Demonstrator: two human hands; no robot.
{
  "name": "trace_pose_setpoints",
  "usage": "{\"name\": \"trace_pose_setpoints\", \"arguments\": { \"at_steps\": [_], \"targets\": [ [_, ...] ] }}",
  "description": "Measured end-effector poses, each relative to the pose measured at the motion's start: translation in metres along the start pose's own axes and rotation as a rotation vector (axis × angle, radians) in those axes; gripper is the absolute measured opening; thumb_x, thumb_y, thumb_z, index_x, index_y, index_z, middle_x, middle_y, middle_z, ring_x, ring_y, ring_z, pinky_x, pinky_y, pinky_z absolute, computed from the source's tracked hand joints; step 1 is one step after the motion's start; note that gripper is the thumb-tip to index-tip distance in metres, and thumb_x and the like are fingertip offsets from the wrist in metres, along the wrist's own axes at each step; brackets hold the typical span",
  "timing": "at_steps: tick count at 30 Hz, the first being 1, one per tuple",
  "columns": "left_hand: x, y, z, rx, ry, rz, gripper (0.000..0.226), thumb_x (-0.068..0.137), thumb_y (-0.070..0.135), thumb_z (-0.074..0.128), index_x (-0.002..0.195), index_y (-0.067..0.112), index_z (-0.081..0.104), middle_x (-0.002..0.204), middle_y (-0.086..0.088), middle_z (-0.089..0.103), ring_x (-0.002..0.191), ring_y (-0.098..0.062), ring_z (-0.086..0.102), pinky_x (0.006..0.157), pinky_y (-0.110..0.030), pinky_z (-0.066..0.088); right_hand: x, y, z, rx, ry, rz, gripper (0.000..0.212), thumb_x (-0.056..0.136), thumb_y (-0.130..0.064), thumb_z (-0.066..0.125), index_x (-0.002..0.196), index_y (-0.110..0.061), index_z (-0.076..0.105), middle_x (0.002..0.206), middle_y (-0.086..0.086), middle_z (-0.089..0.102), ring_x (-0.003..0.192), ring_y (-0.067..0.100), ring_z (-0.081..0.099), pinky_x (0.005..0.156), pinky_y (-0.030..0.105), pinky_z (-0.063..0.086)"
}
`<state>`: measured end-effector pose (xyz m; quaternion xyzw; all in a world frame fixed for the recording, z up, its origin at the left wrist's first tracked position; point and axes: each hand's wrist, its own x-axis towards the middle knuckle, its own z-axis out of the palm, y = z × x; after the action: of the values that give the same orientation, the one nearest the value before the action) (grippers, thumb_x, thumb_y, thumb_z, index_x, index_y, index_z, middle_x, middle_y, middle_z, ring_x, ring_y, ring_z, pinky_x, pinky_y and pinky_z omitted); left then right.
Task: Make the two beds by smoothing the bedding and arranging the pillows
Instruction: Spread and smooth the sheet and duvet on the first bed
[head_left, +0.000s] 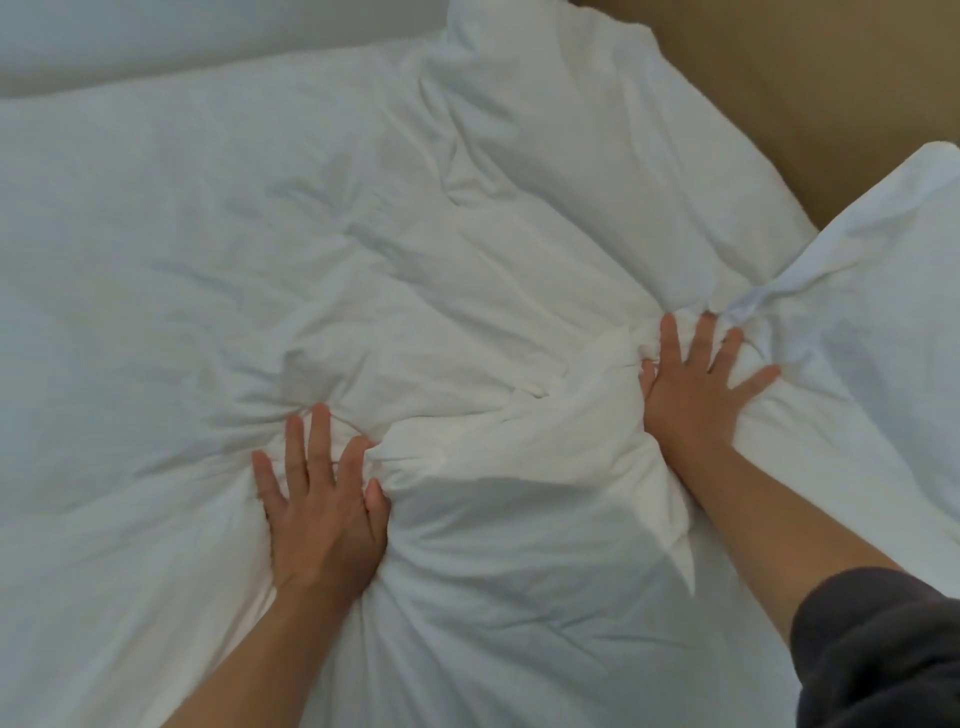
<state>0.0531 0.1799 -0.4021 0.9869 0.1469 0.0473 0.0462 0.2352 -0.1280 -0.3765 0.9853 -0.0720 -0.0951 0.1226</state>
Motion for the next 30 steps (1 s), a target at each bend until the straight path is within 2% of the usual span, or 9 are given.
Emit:
{"name": "trace_pose_setpoints", "arguments": {
  "at_steps": [5,10,13,16,18,22,25,27,30],
  "targets": [
    [0.005,0.001,-0.002,0.012,0.031,-0.014,0.047,0.086,0.032,0.033,0.125,0.012,0.052,0.153,-0.016,0.032,0.145,-0.033,0.024,0.116,-0.060,0.010,0.012,-0.003,0.000,0.011,0.010,-0.038,0.064,0.094,-0.050,0.003,0.155,-0.031,-0.003,0.163,0.013,-0.007,0.148,0.038,-0.007,0.106,0.077,-0.001],
    [-0.005,0.013,-0.018,0.065,-0.088,-0.106,0.056,0.092,0.038,0.025,0.134,0.013,0.051,0.155,-0.014,0.032,0.145,-0.031,0.025,0.114,-0.058,0.013,0.010,0.007,-0.010,0.099,-0.026,-0.121,0.064,0.097,-0.055,0.007,0.156,-0.031,-0.002,0.163,0.011,-0.011,0.148,0.036,-0.010,0.107,0.075,-0.003],
    [-0.024,0.034,-0.039,-0.007,-0.146,-0.268,0.053,0.101,0.035,0.024,0.150,0.014,0.033,0.160,-0.012,0.019,0.148,-0.029,0.015,0.115,-0.057,0.013,-0.008,0.034,-0.023,0.184,-0.066,-0.298,0.063,0.098,-0.057,0.012,0.155,-0.034,-0.003,0.163,0.006,-0.010,0.149,0.031,-0.009,0.111,0.070,-0.004],
    [-0.059,0.076,-0.067,-0.197,-0.171,-0.305,0.060,0.102,0.035,0.029,0.155,0.013,0.013,0.162,-0.011,0.006,0.149,-0.027,0.005,0.117,-0.055,0.012,-0.043,0.087,-0.027,0.140,0.015,-0.468,0.060,0.099,-0.054,0.019,0.154,-0.037,0.002,0.164,0.002,-0.007,0.150,0.026,-0.008,0.112,0.066,-0.005],
    [-0.094,0.115,-0.086,-0.324,-0.196,-0.247,0.064,0.101,0.044,0.029,0.156,0.019,0.007,0.163,-0.006,-0.001,0.150,-0.023,0.000,0.119,-0.050,0.006,-0.064,0.133,-0.027,0.086,0.041,-0.448,0.058,0.099,-0.052,0.021,0.154,-0.036,0.007,0.164,0.003,-0.005,0.150,0.027,-0.008,0.114,0.063,-0.005],
    [-0.159,0.198,-0.098,-0.220,-0.270,0.056,0.075,0.092,0.059,0.017,0.155,0.023,-0.006,0.162,0.000,-0.015,0.149,-0.019,-0.010,0.118,-0.052,0.000,-0.100,0.244,-0.020,-0.039,0.133,-0.335,0.059,0.099,-0.051,0.019,0.154,-0.030,0.013,0.163,0.011,-0.001,0.149,0.029,-0.006,0.116,0.056,-0.003],
    [-0.189,0.243,-0.101,-0.178,-0.381,0.113,0.082,0.095,0.061,0.033,0.154,0.024,-0.011,0.161,-0.002,-0.021,0.149,-0.022,-0.015,0.118,-0.056,0.000,-0.118,0.317,-0.022,-0.092,0.204,-0.165,0.062,0.100,-0.048,0.022,0.155,-0.023,0.011,0.163,0.013,0.000,0.149,0.027,-0.004,0.117,0.053,-0.001],
    [-0.204,0.264,-0.103,-0.099,-0.425,0.161,0.089,0.091,0.066,0.037,0.154,0.025,-0.009,0.160,-0.004,-0.022,0.148,-0.025,-0.016,0.116,-0.061,0.002,-0.131,0.342,-0.025,-0.066,0.222,-0.101,0.064,0.099,-0.047,0.030,0.155,-0.020,0.015,0.158,0.014,0.016,0.145,0.027,0.016,0.115,0.049,0.017],
    [-0.226,0.284,-0.102,-0.034,-0.503,0.185,0.100,0.083,0.075,0.041,0.154,0.026,-0.009,0.161,-0.004,-0.019,0.149,-0.028,-0.014,0.113,-0.066,0.005,-0.149,0.356,-0.021,-0.028,0.145,0.005,0.073,0.094,-0.059,0.034,0.154,-0.025,0.010,0.134,0.014,0.044,0.115,0.030,0.047,0.092,0.043,0.036]
  ]
}}
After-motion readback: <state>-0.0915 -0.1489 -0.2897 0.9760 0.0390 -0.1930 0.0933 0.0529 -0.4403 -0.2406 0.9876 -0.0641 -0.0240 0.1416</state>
